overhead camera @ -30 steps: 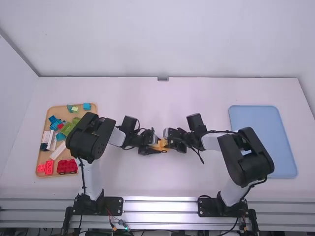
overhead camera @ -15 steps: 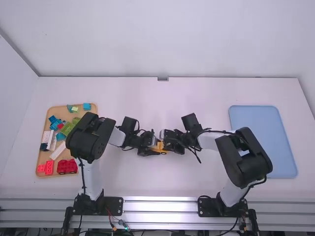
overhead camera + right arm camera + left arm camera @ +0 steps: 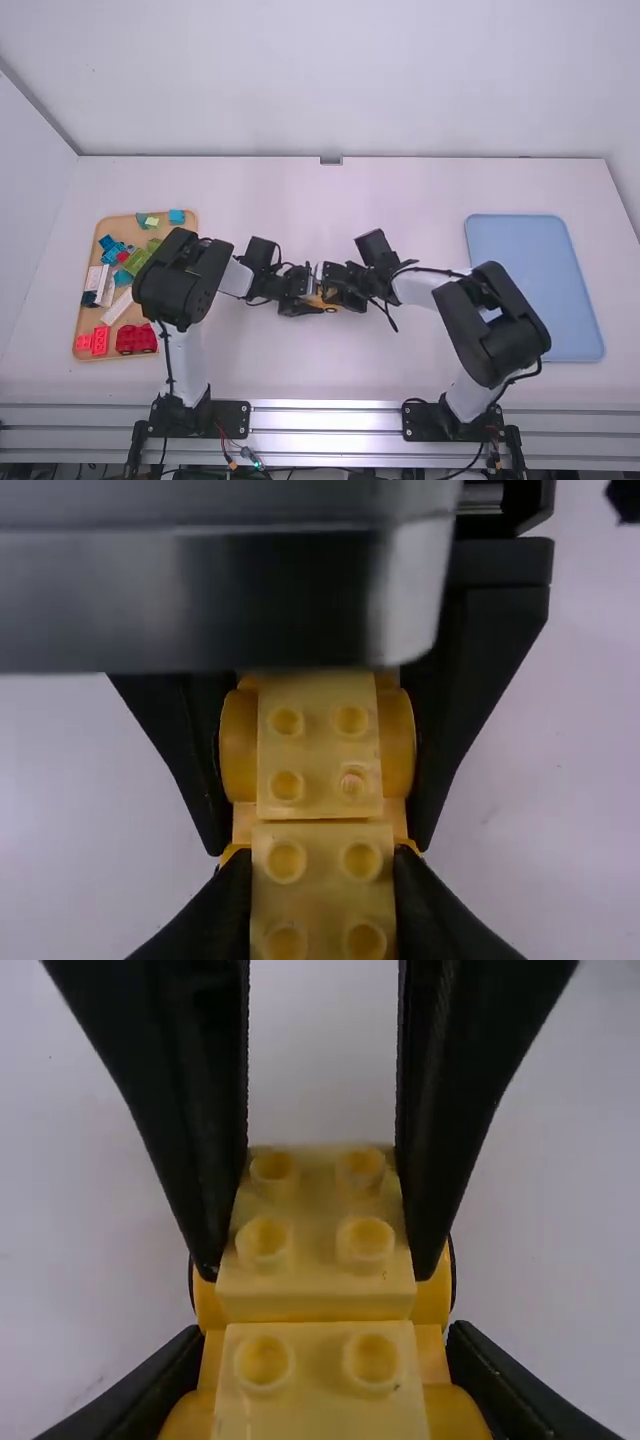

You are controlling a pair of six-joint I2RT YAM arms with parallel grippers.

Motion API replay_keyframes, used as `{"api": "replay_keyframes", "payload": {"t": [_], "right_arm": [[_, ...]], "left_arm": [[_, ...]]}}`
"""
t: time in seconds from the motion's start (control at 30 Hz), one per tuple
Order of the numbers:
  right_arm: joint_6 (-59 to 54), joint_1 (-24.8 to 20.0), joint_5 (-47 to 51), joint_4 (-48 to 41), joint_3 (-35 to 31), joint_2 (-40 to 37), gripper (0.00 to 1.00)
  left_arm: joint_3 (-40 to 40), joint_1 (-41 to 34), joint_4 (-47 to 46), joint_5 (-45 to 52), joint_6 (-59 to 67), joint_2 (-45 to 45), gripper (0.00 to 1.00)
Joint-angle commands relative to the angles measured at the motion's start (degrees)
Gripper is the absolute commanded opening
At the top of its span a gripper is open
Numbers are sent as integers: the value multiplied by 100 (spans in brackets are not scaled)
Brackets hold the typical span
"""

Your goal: Assemble lego blocks to make yellow taxi

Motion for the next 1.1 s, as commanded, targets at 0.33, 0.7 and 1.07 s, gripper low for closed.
{"api": "replay_keyframes", "payload": {"t": [0.33, 0.7, 1.07], "right_arm": [[-264, -210, -647, -63, 170, 87, 58], [-1113, -997, -2723, -87, 157, 63, 42], [-730, -708, -1255, -586, 160, 63, 0]], "left_arm": [[33, -70, -39, 129, -35, 72, 41], [33, -90, -22, 129, -37, 72, 42], [35, -63, -24, 127, -37, 72, 40]]}}
